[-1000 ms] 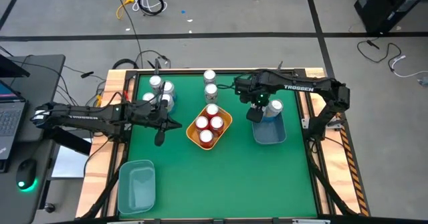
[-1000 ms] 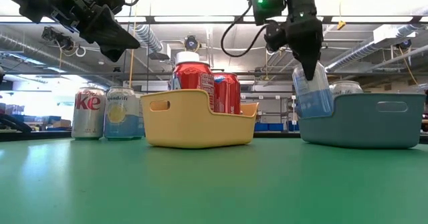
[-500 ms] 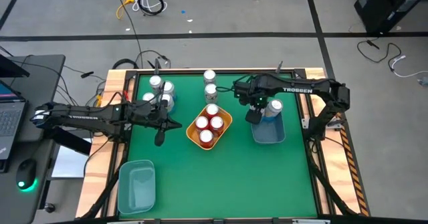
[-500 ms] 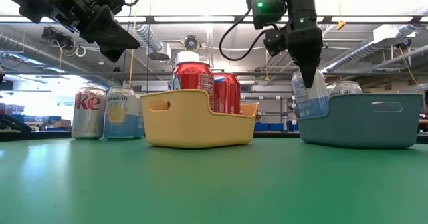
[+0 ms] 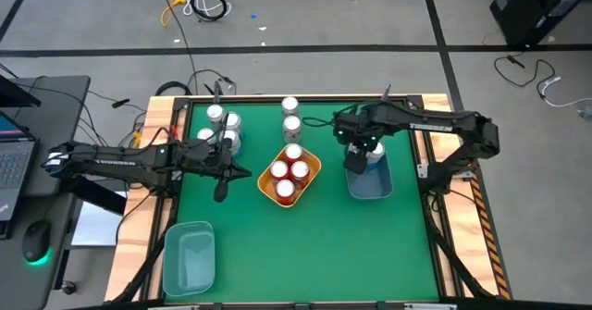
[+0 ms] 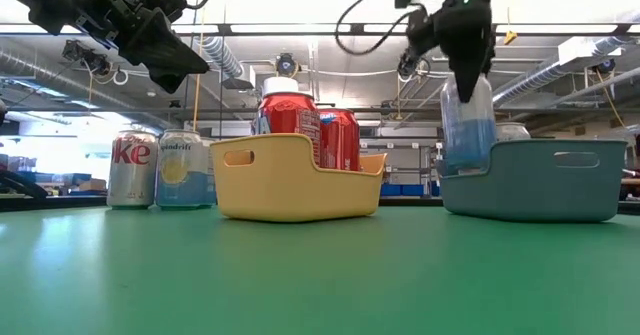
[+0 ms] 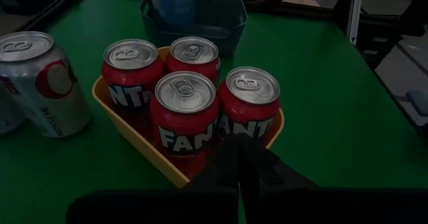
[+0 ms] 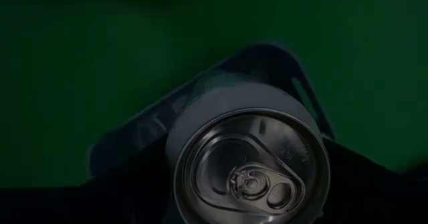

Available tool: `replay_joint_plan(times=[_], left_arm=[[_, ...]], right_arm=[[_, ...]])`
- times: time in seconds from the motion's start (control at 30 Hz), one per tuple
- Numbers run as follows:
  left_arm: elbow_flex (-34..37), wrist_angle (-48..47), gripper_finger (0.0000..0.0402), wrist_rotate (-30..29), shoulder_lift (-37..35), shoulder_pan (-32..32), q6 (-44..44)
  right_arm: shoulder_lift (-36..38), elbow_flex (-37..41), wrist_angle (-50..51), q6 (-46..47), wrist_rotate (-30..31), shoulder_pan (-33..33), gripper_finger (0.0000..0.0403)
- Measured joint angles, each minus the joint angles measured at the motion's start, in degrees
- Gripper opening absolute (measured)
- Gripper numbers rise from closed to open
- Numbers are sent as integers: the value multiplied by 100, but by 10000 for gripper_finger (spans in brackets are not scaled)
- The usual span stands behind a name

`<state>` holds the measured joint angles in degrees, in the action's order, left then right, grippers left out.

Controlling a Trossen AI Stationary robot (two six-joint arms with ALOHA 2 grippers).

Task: Sort soda cans
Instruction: Put the top right blue and white soda can into the blue bin

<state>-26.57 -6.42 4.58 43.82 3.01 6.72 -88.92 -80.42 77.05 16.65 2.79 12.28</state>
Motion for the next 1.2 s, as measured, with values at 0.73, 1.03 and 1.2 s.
replay_joint_plan(times=[0.73, 1.03, 1.2], left_arm=[[0, 2, 1, 0, 1, -7, -7], [0, 2, 1, 0, -1, -7, 0], [0, 7, 1, 0, 1, -7, 20]], right_arm=[[1297, 946, 785, 4039, 259, -1832, 288], [1554, 2094, -179, 4177, 376, -1924, 288], [1554, 2460, -385, 4184, 333, -1923, 288]])
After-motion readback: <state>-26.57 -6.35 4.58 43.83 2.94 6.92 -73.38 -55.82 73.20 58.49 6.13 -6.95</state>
